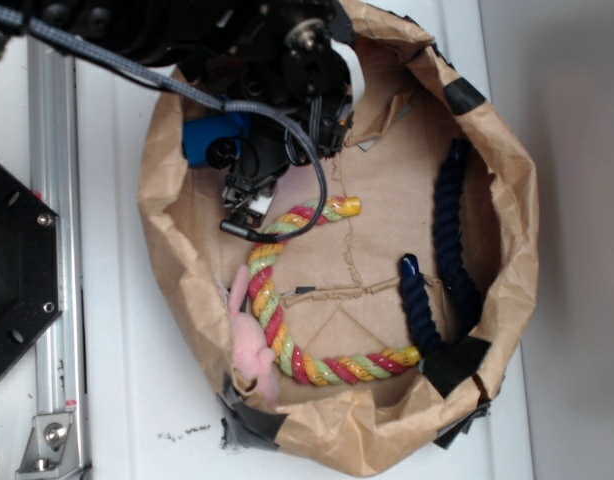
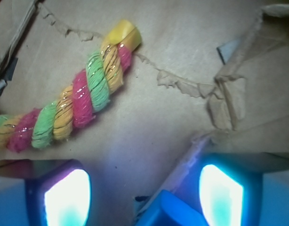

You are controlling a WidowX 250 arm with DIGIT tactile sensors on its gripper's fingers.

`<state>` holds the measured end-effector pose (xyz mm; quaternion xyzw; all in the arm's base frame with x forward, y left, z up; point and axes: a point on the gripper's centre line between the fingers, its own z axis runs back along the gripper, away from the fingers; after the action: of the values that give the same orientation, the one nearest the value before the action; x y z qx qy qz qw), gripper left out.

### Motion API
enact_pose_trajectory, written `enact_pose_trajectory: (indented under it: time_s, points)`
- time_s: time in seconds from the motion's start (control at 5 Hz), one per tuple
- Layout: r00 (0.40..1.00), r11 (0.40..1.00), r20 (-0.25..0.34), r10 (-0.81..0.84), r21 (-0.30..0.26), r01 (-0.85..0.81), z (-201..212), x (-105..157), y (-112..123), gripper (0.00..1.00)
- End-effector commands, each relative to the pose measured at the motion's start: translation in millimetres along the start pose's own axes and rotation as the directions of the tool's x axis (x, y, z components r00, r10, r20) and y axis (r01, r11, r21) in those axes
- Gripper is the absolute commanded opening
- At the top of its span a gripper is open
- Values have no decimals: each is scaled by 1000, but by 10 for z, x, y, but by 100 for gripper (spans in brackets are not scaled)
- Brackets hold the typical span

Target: Grab the blue block.

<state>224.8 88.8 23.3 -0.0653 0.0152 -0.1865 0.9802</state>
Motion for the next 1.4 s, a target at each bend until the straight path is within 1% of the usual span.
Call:
enact_pose_trajectory:
  time_s: [0.0, 0.2, 0.6, 0.8, 1.0, 1.2]
  points:
    - [984, 983, -30, 175, -52, -176, -96, -296, 105, 100]
    - [983, 982, -36, 182, -50, -184, -40, -370, 45, 100]
    - [979, 979, -44, 200, -24, -201, 56, -485, -47, 100]
    - [974, 975, -39, 222, -18, -223, 156, -514, -104, 100]
    - [946, 946, -19, 324, -20, -324, 159, -501, -192, 100]
    - [883, 883, -9, 469, 40, -469, 136, -374, -357, 100]
